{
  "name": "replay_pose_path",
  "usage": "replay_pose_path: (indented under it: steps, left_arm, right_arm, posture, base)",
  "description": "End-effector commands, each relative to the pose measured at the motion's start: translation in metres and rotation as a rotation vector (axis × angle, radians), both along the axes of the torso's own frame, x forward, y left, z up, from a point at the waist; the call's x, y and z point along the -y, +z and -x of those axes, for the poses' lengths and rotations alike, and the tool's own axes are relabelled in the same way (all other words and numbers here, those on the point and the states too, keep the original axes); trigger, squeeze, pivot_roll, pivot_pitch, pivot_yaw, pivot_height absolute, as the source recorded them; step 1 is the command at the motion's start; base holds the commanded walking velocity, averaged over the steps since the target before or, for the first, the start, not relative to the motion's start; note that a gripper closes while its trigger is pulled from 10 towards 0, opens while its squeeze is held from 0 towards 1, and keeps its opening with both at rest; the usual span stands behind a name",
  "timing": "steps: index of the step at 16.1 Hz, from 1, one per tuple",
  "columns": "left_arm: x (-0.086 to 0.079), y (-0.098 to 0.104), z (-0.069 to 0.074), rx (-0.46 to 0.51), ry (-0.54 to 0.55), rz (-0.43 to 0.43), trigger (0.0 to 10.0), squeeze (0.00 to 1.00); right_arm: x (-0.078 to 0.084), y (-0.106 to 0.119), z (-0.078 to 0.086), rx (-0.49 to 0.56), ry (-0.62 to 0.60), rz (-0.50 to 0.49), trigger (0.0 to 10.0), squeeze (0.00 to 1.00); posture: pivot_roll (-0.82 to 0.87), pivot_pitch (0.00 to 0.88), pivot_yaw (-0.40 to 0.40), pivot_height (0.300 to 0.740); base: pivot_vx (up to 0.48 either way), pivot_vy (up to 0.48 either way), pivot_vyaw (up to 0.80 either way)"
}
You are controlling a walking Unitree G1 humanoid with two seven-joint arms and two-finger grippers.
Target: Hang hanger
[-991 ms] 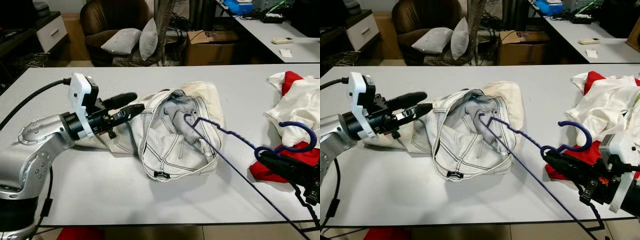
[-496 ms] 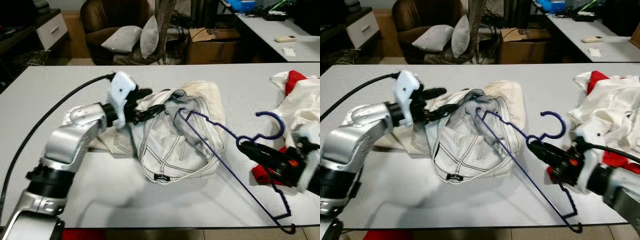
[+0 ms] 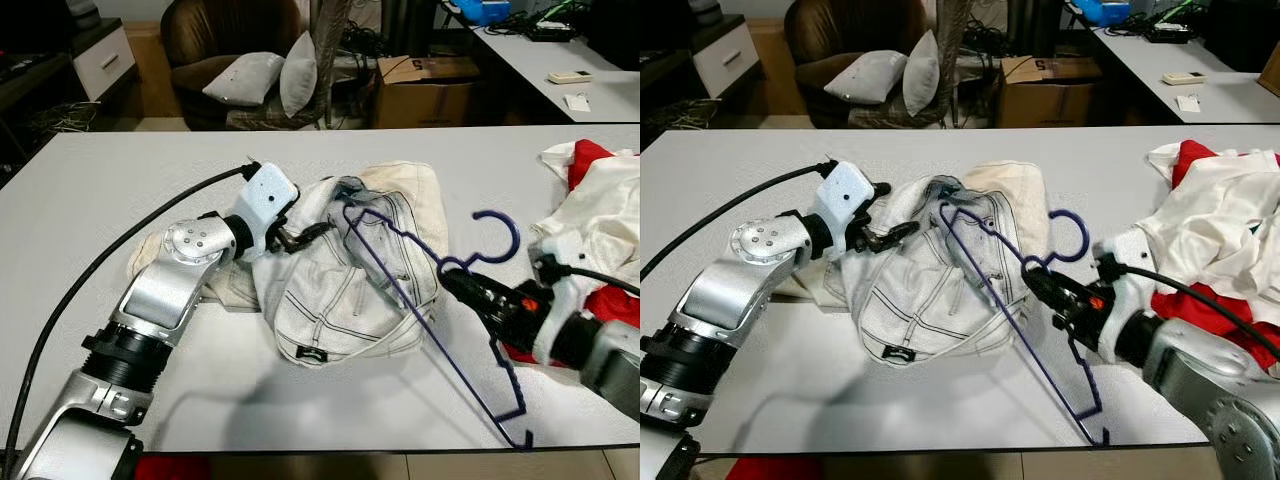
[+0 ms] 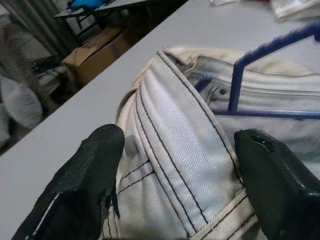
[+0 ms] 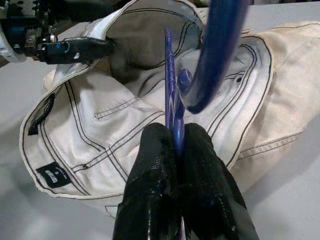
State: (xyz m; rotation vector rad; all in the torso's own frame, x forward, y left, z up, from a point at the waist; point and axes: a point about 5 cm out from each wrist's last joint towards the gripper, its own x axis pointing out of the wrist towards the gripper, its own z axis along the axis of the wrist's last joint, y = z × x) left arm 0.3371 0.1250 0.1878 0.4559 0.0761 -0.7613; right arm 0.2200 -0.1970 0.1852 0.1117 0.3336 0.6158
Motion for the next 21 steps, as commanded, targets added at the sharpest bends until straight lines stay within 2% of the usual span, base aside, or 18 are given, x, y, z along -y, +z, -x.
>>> replay_pose_path:
  steps: [1, 2, 3, 5, 8, 9, 10, 11, 14, 16, 18, 19, 21]
  left_arm:
    - [0.007, 0.010, 0.005, -0.005, -0.058, 0.073, 10.0, 0.00]
    - [0.009, 0.009, 0.008, -0.010, -0.081, 0.052, 10.0, 0.00]
    - [0.010, 0.003, 0.011, -0.005, -0.101, -0.008, 10.0, 0.00]
    - [0.013, -0.003, 0.014, -0.023, -0.120, -0.008, 10.0, 0.00]
    - [0.005, -0.011, 0.010, -0.046, -0.043, -0.101, 10.0, 0.00]
    - [-0.002, -0.012, 0.005, -0.025, 0.019, -0.135, 3.6, 0.00]
    - [-0.005, -0.009, 0.001, -0.005, 0.061, -0.122, 0.6, 0.00]
    - [-0.006, -0.007, -0.001, 0.005, 0.076, -0.117, 0.0, 0.00]
    - [-0.010, -0.001, -0.005, 0.029, 0.126, -0.074, 0.0, 0.00]
    - [-0.008, -0.002, -0.001, -0.005, 0.116, 0.021, 0.0, 0.00]
    - [-0.008, -0.007, 0.002, -0.033, 0.123, 0.070, 0.0, 0.00]
    - [-0.009, -0.009, 0.003, -0.042, 0.142, 0.110, 0.0, 0.00]
    - [-0.010, -0.005, 0.006, -0.058, 0.187, 0.259, 0.0, 0.00]
  right_arm:
    - [-0.001, 0.002, -0.003, 0.001, -0.008, -0.004, 10.0, 0.00]
    - [0.000, 0.002, -0.005, 0.000, -0.018, -0.003, 10.0, 0.00]
    - [-0.001, 0.002, -0.007, -0.002, -0.026, -0.007, 10.0, 0.00]
    - [-0.005, 0.002, -0.010, -0.004, -0.021, -0.018, 10.0, 0.00]
    - [-0.007, 0.002, -0.010, -0.004, -0.013, -0.020, 10.0, 0.00]
    - [-0.009, 0.002, -0.010, -0.005, -0.009, -0.022, 10.0, 0.00]
    - [-0.010, 0.001, -0.010, -0.007, -0.006, -0.023, 10.0, 0.00]
    - [-0.010, 0.001, -0.010, -0.008, -0.005, -0.024, 10.0, 0.00]
    - [-0.013, -0.002, -0.009, -0.019, -0.005, -0.031, 10.0, 0.00]
    - [-0.018, -0.004, -0.011, -0.017, -0.014, -0.040, 10.0, 0.00]
    - [-0.021, -0.005, -0.014, -0.013, -0.025, -0.051, 10.0, 0.00]
    - [-0.022, -0.006, -0.015, -0.008, -0.041, -0.061, 10.0, 0.00]
    - [-0.023, -0.008, -0.021, -0.002, -0.110, -0.079, 10.0, 0.00]
  posture:
    - [0.02, 0.000, 0.044, 0.740]
    - [0.02, 0.000, 0.044, 0.740]
    - [0.02, 0.000, 0.037, 0.740]
    - [0.03, 0.000, 0.035, 0.740]
    - [0.02, 0.000, 0.038, 0.740]
    - [0.02, 0.000, 0.039, 0.740]
    - [0.02, 0.000, 0.039, 0.740]
    - [0.03, 0.000, 0.040, 0.740]
    - [0.03, 0.000, 0.041, 0.740]
    - [0.03, 0.000, 0.043, 0.740]
    - [0.03, 0.000, 0.043, 0.740]
    - [0.03, 0.000, 0.041, 0.740]
    - [0.03, 0.000, 0.042, 0.740]
  base:
    - [0.000, 0.000, 0.00]
    - [0.000, 0.000, 0.00]
    - [0.000, 0.000, 0.00]
    - [0.000, 0.000, 0.00]
    - [0.000, 0.000, 0.00]
    - [0.000, 0.000, 0.00]
    - [0.000, 0.000, 0.00]
    - [0.000, 0.000, 0.00]
    - [0.000, 0.000, 0.00]
    - [0.000, 0.000, 0.00]
    - [0.000, 0.000, 0.00]
    - [0.000, 0.000, 0.00]
    - [0.000, 0.000, 0.00]
